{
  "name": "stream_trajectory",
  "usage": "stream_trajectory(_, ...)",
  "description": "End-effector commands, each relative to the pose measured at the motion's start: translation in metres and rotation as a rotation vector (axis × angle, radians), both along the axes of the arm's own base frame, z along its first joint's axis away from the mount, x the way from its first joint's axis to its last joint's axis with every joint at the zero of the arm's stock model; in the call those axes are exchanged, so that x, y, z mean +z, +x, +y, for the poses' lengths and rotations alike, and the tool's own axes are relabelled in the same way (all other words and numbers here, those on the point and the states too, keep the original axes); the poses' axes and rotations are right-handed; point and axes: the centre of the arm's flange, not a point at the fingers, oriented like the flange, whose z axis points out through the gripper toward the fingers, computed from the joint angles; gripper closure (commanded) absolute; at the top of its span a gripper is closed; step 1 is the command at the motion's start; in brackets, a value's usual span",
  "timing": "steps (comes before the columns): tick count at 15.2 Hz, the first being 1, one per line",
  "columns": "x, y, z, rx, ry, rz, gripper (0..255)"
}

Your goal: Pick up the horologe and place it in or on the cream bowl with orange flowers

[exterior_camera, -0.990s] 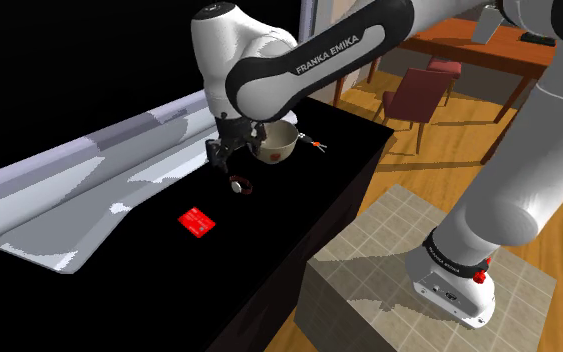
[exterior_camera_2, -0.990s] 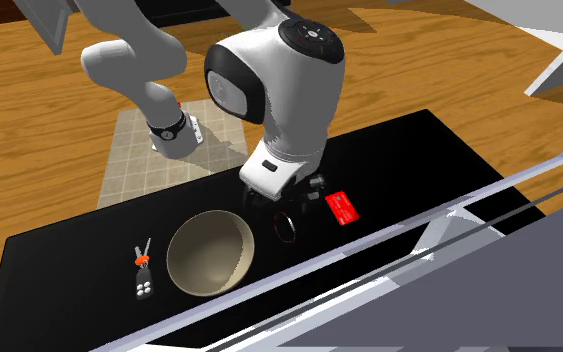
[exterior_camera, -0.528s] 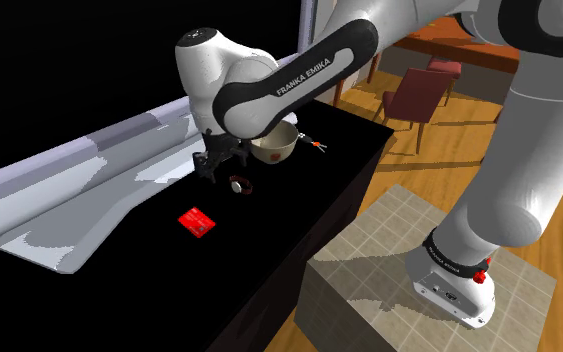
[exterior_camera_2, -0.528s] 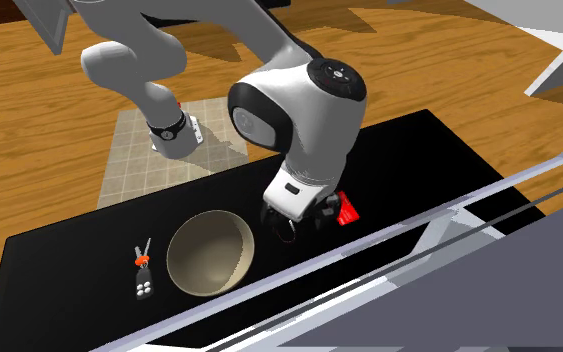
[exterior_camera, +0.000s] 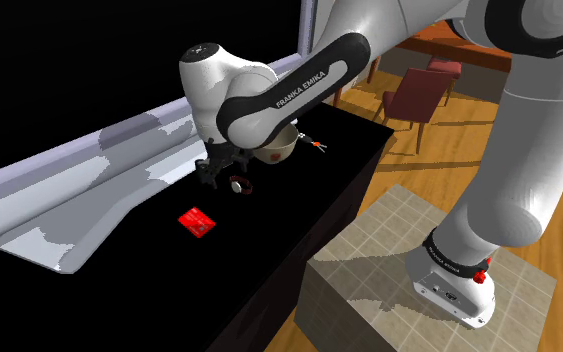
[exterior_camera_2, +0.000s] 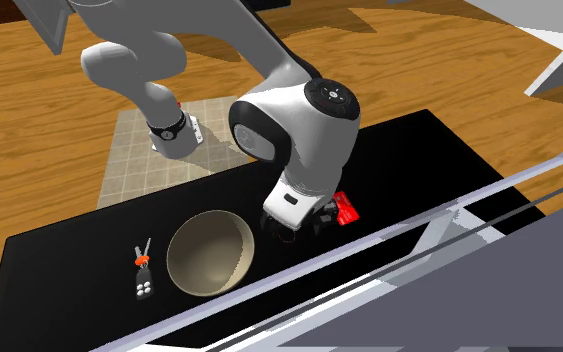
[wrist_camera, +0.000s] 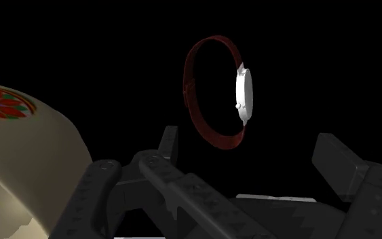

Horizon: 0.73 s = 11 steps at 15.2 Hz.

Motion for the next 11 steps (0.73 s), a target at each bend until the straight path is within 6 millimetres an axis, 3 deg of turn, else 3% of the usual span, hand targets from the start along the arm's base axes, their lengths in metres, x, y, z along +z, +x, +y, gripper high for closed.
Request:
stream_trajectory(1, -0.0001, 0.0001, 0.0, 0.0, 0.0, 0.0, 0)
stream_trajectory(3, -0.0001, 0.0001, 0.0, 0.0, 0.0, 0.0, 0)
stream_trajectory(4, -0.0001, 0.0001, 0.0, 0.0, 0.0, 0.0, 255)
stream_trajectory(11, -0.0001, 0.0001, 0.0, 0.0, 0.0, 0.0, 255)
